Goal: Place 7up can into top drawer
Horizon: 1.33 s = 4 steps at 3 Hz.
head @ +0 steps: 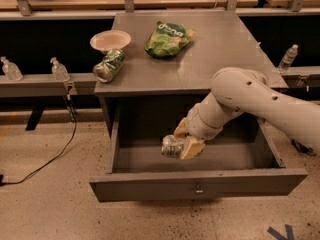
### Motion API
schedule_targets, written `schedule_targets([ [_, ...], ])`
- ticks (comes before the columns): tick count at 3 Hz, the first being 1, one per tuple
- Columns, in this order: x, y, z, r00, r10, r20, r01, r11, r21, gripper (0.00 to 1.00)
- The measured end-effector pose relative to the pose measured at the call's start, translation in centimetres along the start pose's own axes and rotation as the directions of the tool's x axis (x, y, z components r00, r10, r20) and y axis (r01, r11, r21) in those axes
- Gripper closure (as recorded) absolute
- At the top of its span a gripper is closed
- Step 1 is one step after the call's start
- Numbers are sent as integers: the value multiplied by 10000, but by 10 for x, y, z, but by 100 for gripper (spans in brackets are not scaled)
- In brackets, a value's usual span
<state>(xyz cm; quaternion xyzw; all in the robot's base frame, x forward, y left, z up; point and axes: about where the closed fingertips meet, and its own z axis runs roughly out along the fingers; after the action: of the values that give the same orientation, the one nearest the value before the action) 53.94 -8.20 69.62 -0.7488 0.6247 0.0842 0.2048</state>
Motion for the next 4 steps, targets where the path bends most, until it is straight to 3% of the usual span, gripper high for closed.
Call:
schedule_targets([
  [2, -1, 1, 3, 10000, -21, 9, 21, 10000, -55, 28],
  [3, -2, 2, 5, 10000, -39, 17, 39, 9999, -104, 0],
  [4, -2, 2, 5, 10000, -39, 17, 39, 9999, -104, 0],
])
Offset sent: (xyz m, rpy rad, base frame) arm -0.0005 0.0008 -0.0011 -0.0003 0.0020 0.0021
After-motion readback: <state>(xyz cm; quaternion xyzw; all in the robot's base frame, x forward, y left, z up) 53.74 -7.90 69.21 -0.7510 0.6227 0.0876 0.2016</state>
